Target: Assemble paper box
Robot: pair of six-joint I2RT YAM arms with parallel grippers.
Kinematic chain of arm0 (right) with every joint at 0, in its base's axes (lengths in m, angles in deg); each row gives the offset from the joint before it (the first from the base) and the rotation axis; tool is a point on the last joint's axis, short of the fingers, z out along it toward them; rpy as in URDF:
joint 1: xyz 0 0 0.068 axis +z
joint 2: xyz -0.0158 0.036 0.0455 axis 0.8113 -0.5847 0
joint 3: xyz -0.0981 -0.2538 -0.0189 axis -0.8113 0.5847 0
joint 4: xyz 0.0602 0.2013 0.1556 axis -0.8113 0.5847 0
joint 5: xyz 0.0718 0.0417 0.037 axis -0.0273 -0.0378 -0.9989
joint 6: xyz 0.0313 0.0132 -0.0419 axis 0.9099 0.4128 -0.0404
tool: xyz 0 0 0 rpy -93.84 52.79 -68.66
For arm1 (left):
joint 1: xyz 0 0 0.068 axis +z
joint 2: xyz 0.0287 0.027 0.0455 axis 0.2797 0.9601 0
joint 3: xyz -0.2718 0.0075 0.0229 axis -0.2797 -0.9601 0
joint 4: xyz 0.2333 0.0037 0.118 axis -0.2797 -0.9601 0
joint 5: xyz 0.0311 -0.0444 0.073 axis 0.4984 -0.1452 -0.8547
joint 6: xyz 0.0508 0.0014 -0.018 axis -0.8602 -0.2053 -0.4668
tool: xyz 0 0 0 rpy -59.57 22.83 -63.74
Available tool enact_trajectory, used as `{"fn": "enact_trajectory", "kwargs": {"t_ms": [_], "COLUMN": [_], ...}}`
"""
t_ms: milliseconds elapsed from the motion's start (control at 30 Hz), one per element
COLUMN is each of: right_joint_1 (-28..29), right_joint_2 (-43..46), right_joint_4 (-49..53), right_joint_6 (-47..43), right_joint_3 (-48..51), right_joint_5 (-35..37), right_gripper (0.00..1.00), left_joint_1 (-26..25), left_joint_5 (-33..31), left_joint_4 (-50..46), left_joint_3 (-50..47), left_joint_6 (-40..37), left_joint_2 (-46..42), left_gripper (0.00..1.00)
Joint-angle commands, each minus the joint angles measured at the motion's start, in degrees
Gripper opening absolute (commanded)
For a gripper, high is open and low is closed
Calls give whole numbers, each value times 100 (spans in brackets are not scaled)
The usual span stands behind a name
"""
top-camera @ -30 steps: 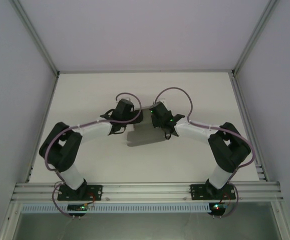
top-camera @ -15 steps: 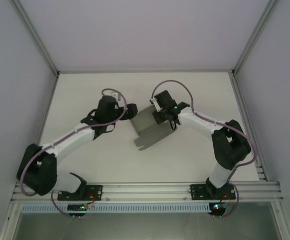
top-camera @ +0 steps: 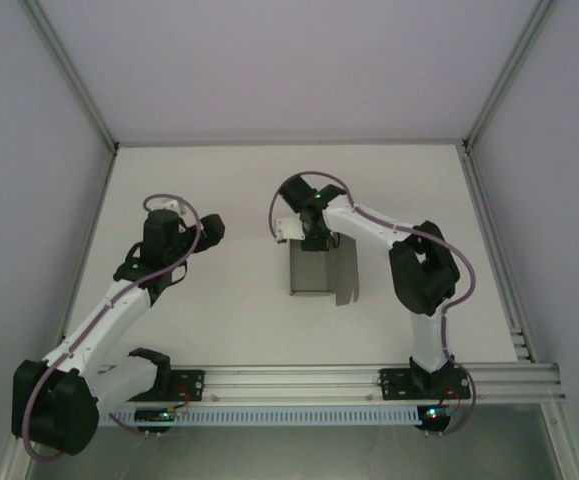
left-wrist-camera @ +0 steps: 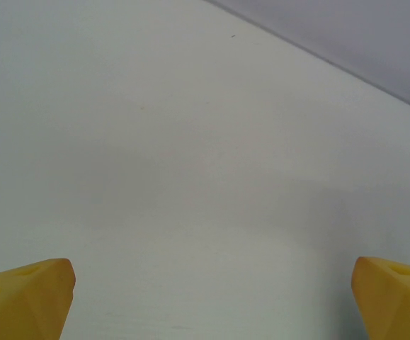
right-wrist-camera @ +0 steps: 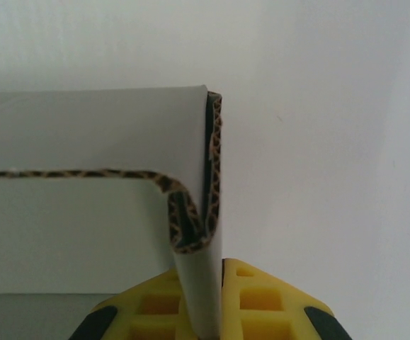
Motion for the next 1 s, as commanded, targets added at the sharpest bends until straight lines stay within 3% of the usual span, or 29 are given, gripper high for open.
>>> {"fn": "enact_trajectory", "kwargs": {"t_ms": [0,200,367,467,500,533,567,833,967], "right_joint_1": [299,749,1080,1149,1150,1141,1153,1202,1202], "right_joint_2": [-244,-311,-427,-448,-415,-363,-298,713,1390], "right_joint_4": [-225,-2539,-3790,-3663,-3556,-3310,-3147,-2630,-2525], "right_joint_6": [-1309,-2553,-3392,-3488,-3495,-3463,-3303,-2659,-1947], "right_joint_3": [-32,886,1373,1375,1346,1283,1236,1421,1515], "right_joint_5": [464,597,457,372,370,382,408,487,140], "right_gripper": [0,0,9,16,25,42,50,66,74], "left_joint_1": [142,445,609,631,632,632,633,631,632], "left_joint_5": [7,-49,-120,-86,-71,-41,-14,503,721], "left_joint_4": [-209,-225,-215,-221,-229,-227,-228,59,134], "left_joint_3": [-92,-248,-365,-368,-359,-351,-340,-261,-132], "left_joint_6": [-59,64,179,164,162,153,136,-1,-124], "left_joint_2": [-148,-270,-289,-261,-254,-254,-252,-83,127], "left_gripper": [100,99,100,100,100,100,100,99,99]}}
